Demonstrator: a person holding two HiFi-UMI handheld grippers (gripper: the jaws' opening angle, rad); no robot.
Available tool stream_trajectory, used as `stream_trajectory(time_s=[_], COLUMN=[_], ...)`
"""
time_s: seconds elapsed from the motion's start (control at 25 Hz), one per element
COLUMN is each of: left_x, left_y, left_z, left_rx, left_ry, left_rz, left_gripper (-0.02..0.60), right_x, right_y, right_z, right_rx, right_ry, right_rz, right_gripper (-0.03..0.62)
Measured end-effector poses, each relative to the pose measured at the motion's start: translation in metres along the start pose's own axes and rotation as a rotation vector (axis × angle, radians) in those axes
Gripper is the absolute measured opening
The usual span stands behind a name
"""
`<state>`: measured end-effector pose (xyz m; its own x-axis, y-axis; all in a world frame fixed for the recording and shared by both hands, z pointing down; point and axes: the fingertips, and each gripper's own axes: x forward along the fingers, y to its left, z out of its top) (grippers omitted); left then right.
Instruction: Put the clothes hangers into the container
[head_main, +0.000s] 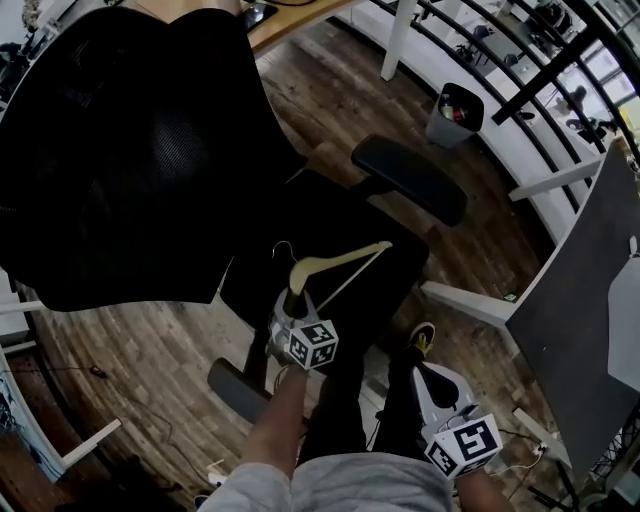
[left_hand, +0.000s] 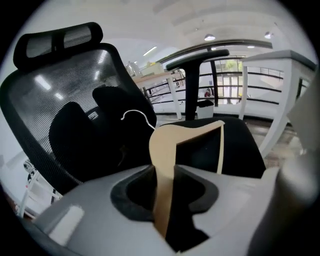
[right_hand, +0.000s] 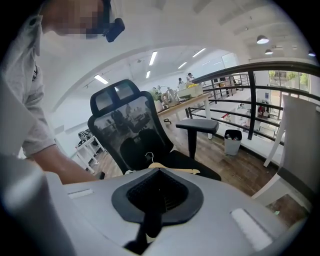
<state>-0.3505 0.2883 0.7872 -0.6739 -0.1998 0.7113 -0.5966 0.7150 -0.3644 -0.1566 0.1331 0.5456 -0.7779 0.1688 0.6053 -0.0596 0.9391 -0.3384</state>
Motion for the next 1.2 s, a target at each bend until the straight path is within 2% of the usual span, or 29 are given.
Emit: stream_trajectory(time_s=[0.08,0.36,0.48,0.52,0.56,0.68,0.84,0.92,1.04,1.12,1.2], left_x=[0.003,0.025,0.029,0.029,0.028,0.024,0.022,0.024,0.03,0.035,0.039], left_y=[-0.004,-0.024,-0.026,-0.027,-0.029,-0.047,-0.097,-0.118,-0.137,-0.144,-0.149], left_z=[-0.007,-0.044,-0.054,-0.056,-0.057,-0.054,-0.055,-0.061,-0.071,-0.075,-0.079], left_rx=[-0.009,-0.152,-0.184,-0.175,-0.157,-0.054,0.11,0.165,0.164,0.153,0.166], left_ry=[0.019,0.141,0.17,0.174,0.174,0.156,0.15,0.168,0.216,0.245,0.28], left_rz=[-0.004,-0.124,-0.14,-0.137,-0.138,-0.184,-0.357,-0.423,-0.478,-0.49,-0.485], left_gripper=[0.12,0.121,0.126,0.135,0.169,0.241,0.255,0.236,0.182,0.091,0.068], right_x=[-0.001,-0.007,-0.01,-0.011,-0.012,-0.012,-0.007,-0.006,-0.005,-0.005,-0.005], right_y=[-0.002,-0.013,-0.015,-0.016,-0.016,-0.015,-0.015,-0.017,-0.024,-0.029,-0.032], right_z=[0.0,-0.014,-0.023,-0.025,-0.026,-0.028,-0.03,-0.034,-0.044,-0.049,-0.053], right_rx=[0.001,0.023,0.021,0.022,0.024,0.025,0.031,0.038,0.048,0.053,0.059], right_ry=[-0.003,0.021,0.042,0.046,0.049,0.055,0.063,0.071,0.081,0.092,0.101], right_rz=[0.0,-0.017,-0.021,-0.021,-0.022,-0.022,-0.02,-0.023,-0.032,-0.041,-0.047], right_gripper=[0.0,-0.002,0.0,-0.002,-0.002,-0.002,0.0,-0.002,-0.002,-0.002,-0.002])
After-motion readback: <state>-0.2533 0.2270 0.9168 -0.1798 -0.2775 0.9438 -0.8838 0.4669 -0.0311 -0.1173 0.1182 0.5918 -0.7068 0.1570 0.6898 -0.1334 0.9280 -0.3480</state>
